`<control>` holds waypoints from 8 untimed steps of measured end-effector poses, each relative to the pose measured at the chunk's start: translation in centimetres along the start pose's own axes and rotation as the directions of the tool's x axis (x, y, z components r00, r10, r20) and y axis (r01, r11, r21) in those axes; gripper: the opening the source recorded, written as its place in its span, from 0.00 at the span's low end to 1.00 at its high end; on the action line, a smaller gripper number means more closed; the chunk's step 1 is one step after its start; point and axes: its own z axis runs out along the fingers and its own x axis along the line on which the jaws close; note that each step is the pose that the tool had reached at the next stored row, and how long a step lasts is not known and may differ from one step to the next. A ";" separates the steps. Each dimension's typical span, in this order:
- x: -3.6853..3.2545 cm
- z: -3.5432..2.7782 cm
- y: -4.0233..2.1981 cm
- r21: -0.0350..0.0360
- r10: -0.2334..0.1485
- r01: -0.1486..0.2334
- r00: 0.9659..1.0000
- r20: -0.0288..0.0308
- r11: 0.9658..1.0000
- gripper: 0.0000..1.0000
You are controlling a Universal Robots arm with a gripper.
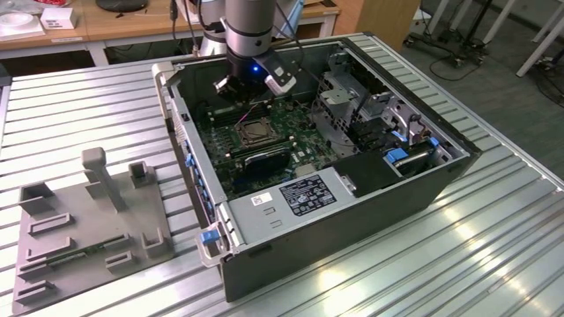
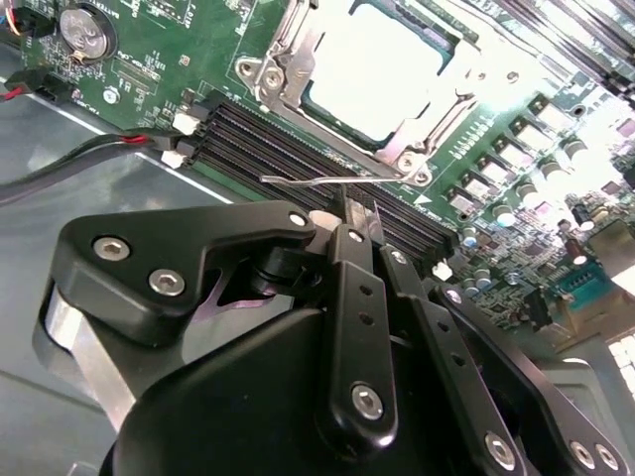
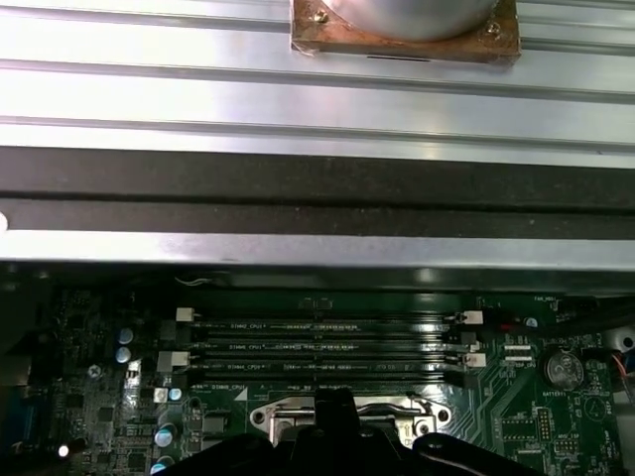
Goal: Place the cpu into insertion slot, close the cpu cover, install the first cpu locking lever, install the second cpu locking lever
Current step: 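Install the first cpu locking lever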
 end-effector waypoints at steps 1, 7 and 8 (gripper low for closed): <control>-0.02 0.02 -0.01 0.000 0.000 0.000 1.000 0.000 1.000 0.11; -0.11 0.33 -0.03 -0.002 0.000 0.000 1.000 0.000 1.000 0.11; -0.13 0.37 -0.03 -0.002 0.000 0.000 1.000 0.000 1.000 0.11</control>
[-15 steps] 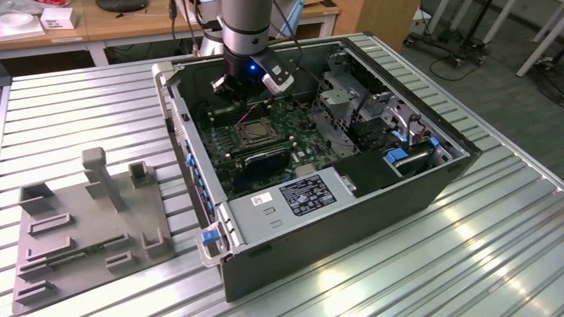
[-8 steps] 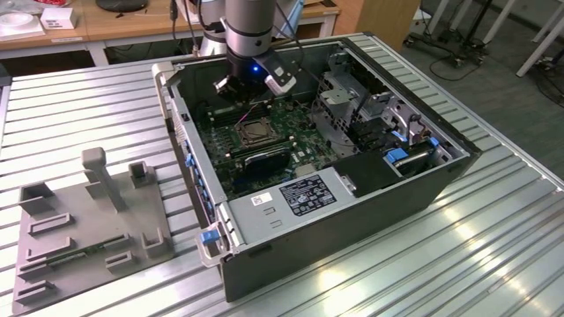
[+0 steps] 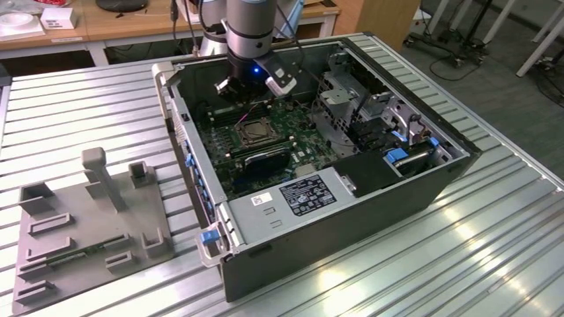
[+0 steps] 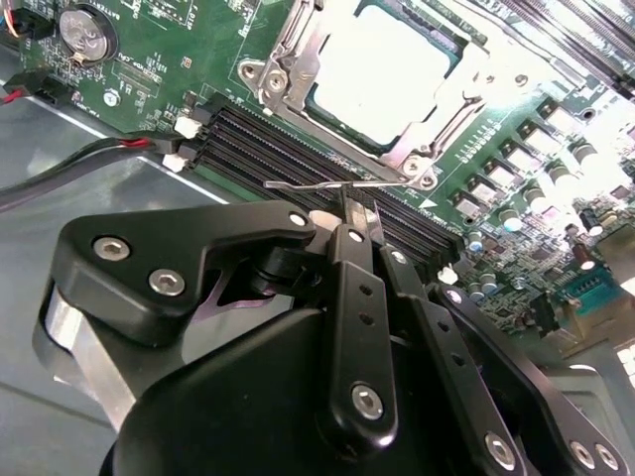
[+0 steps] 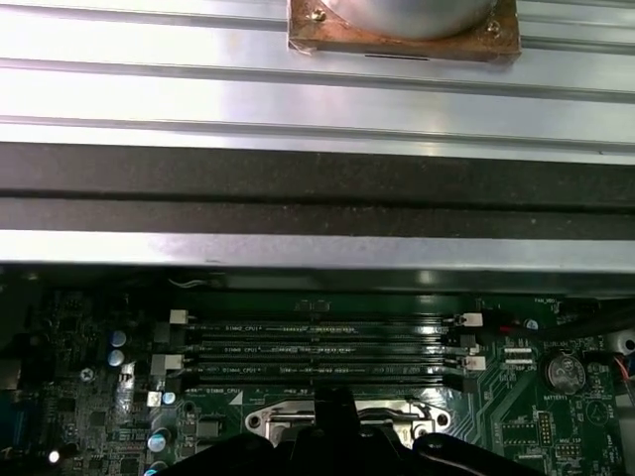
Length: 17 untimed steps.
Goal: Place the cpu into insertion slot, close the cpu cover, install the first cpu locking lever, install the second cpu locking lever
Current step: 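Install the first cpu locking lever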
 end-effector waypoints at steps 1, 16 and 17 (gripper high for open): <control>-0.03 0.03 -0.01 -0.001 0.000 0.000 1.000 0.000 1.000 0.11; -0.23 0.45 0.04 -0.009 0.001 -0.001 1.000 0.000 1.000 0.11; -0.23 0.48 0.06 -0.009 0.001 -0.001 1.000 0.000 1.000 0.11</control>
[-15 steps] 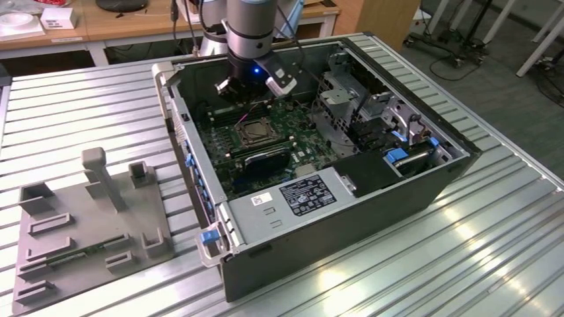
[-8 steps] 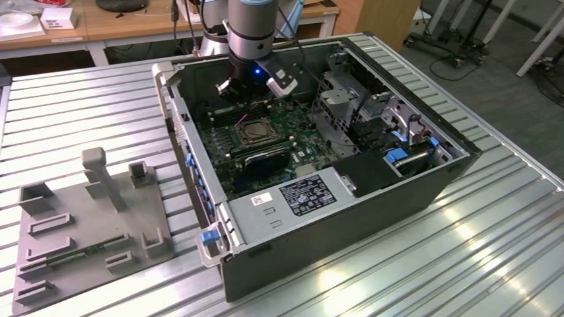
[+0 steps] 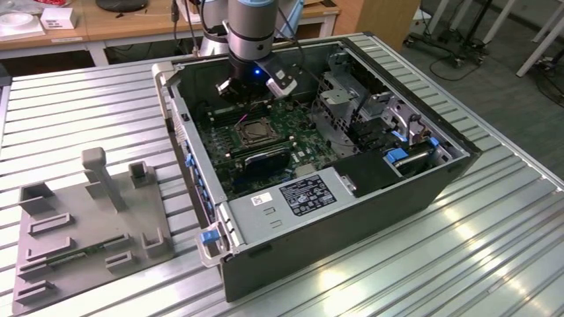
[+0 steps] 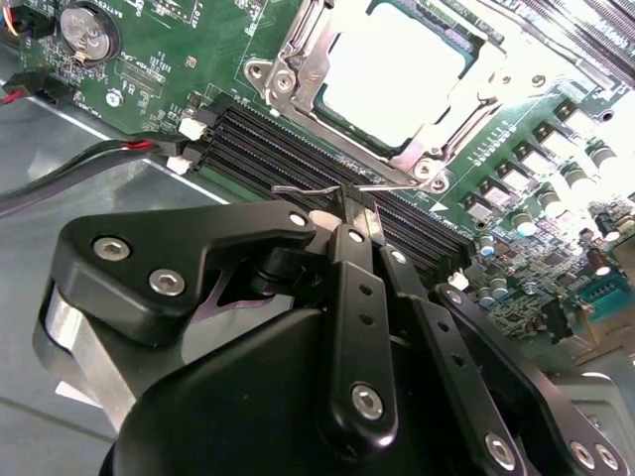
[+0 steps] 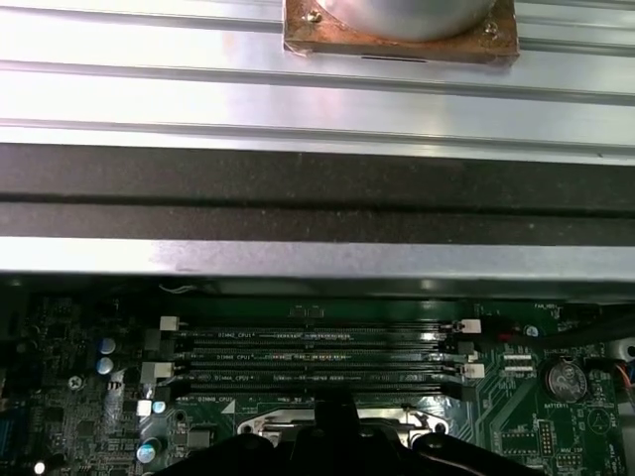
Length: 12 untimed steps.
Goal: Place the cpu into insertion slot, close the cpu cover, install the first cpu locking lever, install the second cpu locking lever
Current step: 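Install the first cpu locking lever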
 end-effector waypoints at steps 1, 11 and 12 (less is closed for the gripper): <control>0.00 0.00 0.00 0.000 0.000 0.000 1.000 0.000 1.000 0.11; -0.01 0.23 -0.02 -0.006 0.000 0.000 1.000 0.000 1.000 0.11; -0.01 0.23 -0.02 -0.006 0.000 0.000 1.000 0.000 1.000 0.11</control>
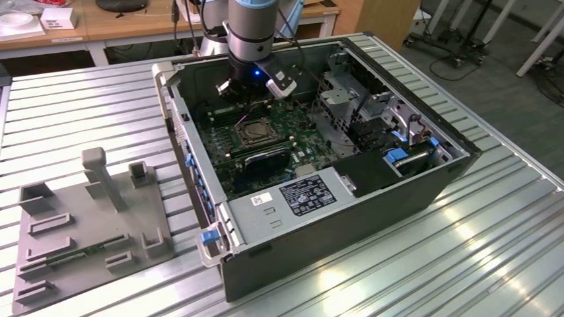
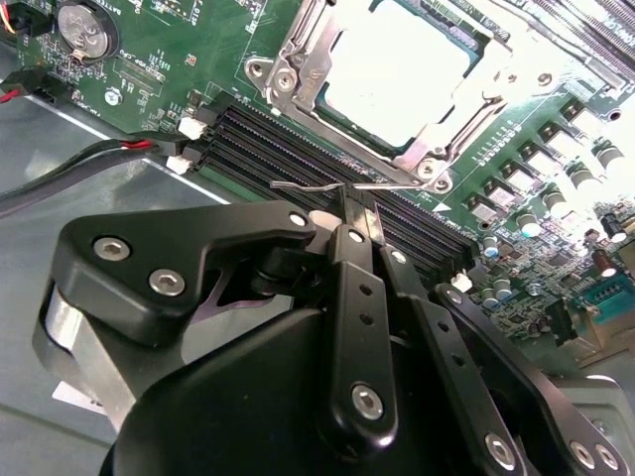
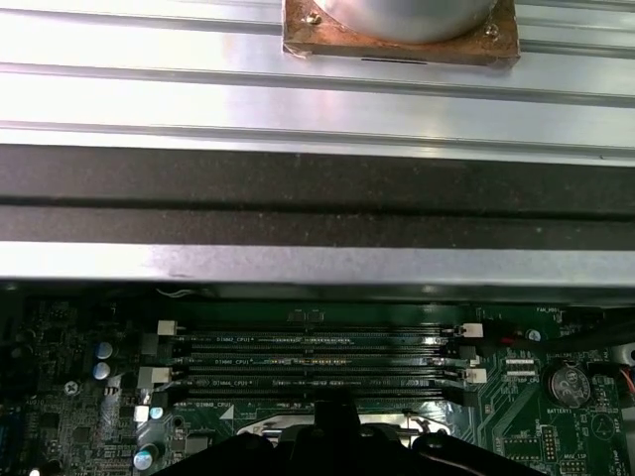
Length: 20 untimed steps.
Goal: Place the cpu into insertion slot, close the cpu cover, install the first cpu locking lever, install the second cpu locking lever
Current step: 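Install the first cpu locking lever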
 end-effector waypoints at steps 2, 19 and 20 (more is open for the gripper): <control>-0.01 0.00 0.00 0.000 0.000 0.000 1.000 0.000 1.000 0.11; -0.09 0.19 -0.04 -0.001 0.000 0.000 1.000 0.000 1.000 0.11; -0.08 0.24 -0.05 0.000 0.000 0.000 1.000 0.000 1.000 0.11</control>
